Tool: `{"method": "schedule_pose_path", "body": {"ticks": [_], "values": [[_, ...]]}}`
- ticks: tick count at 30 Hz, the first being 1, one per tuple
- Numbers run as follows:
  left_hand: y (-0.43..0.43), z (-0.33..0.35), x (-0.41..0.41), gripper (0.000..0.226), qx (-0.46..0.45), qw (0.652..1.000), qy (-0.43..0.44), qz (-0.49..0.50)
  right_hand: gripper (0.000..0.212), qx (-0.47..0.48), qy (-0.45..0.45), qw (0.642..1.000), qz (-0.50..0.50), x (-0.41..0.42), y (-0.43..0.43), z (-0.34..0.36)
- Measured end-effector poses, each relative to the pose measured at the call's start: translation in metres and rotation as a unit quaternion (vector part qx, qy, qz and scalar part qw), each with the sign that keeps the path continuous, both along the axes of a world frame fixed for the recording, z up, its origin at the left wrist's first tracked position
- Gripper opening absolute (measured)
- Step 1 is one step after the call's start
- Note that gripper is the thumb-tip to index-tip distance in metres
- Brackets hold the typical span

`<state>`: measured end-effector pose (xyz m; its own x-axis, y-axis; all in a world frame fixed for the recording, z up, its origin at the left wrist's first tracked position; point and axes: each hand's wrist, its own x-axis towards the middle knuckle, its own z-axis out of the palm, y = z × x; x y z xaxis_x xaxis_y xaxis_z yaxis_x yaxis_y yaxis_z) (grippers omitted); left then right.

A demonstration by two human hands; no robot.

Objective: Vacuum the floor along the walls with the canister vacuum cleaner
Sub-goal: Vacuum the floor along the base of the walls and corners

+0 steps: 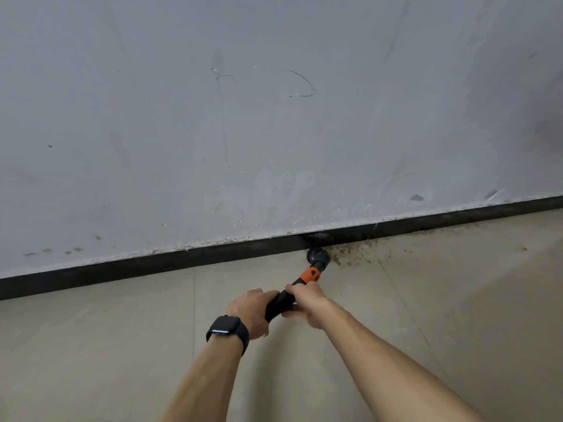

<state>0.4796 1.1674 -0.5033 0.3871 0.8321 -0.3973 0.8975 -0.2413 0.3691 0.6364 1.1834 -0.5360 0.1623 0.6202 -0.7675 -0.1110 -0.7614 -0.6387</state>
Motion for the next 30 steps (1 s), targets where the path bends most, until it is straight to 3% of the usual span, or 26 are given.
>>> {"method": "schedule_pose_path", "body": {"ticks": [4,13,17,30], "values": [[-0.001,-0.006,0.003,0.053,0.021,1.000,0.013,-0.008,0.025,0.000,0.012,1.000,-0.004,0.004,0.002,-0.006],[-0.004,-0.014,-0.009,0.058,0.031,0.999,0.013,0.010,0.031,-0.005,0.034,0.999,0.005,-0.008,0.009,-0.013],[-0.005,-0.018,-0.019,0.059,0.027,0.999,0.009,0.024,0.018,-0.007,0.038,0.999,0.015,-0.017,0.010,-0.013],[0.001,-0.023,-0.007,0.058,0.001,1.000,-0.002,0.010,0.050,0.004,-0.027,0.999,-0.026,-0.014,0.009,-0.012]]}}
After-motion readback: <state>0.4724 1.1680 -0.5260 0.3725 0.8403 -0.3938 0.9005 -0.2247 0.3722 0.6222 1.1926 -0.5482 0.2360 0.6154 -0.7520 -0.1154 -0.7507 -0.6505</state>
